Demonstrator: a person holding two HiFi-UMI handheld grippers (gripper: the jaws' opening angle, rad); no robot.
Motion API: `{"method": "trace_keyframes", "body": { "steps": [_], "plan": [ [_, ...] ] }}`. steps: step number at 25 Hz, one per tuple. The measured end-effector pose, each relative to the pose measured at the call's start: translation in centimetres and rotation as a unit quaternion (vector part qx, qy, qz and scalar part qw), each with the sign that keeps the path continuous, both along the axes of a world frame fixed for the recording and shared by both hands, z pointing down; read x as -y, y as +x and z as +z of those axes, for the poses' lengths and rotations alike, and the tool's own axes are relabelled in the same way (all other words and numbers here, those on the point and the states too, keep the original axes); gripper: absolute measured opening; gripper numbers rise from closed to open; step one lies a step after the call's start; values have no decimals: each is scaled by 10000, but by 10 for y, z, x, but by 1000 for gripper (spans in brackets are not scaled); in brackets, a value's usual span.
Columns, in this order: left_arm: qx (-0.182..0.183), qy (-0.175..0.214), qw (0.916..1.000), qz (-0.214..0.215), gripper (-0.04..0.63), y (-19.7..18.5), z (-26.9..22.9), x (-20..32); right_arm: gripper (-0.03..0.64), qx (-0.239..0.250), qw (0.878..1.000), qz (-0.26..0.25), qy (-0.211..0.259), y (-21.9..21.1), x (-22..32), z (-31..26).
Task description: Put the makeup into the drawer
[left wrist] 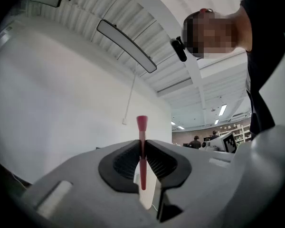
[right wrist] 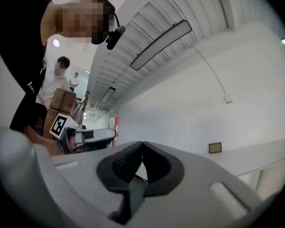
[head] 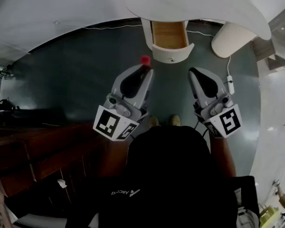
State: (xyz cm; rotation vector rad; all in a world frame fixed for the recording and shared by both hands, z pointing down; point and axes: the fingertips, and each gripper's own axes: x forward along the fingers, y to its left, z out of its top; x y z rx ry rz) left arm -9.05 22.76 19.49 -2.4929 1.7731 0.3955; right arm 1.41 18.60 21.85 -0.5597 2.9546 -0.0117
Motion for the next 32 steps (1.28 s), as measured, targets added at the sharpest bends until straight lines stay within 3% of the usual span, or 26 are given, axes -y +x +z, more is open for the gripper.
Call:
{"method": "trace_keyframes", "body": {
  "steps": [12,16,21,26,32],
  "plan": [
    [37,26,10000,88,54,-26,6,-3,3,103,9999,20,-18,-26,-5,-1],
    [77,12,9998,181,54,-44,13,-3,3,-218,9995,216,12,-35,-7,12],
    [90,1,9996,276,54,-61,18,4,3,-6,9994,343,-47,-40,-7,7],
    [250,-50,9990,361,54,-66,21,25,3,-379,9974,618,30,-33,19,21],
    [586,-240,9970,437,54,-61,29,74,3,-39,9981,616,-24,-29,67,19]
  ]
}}
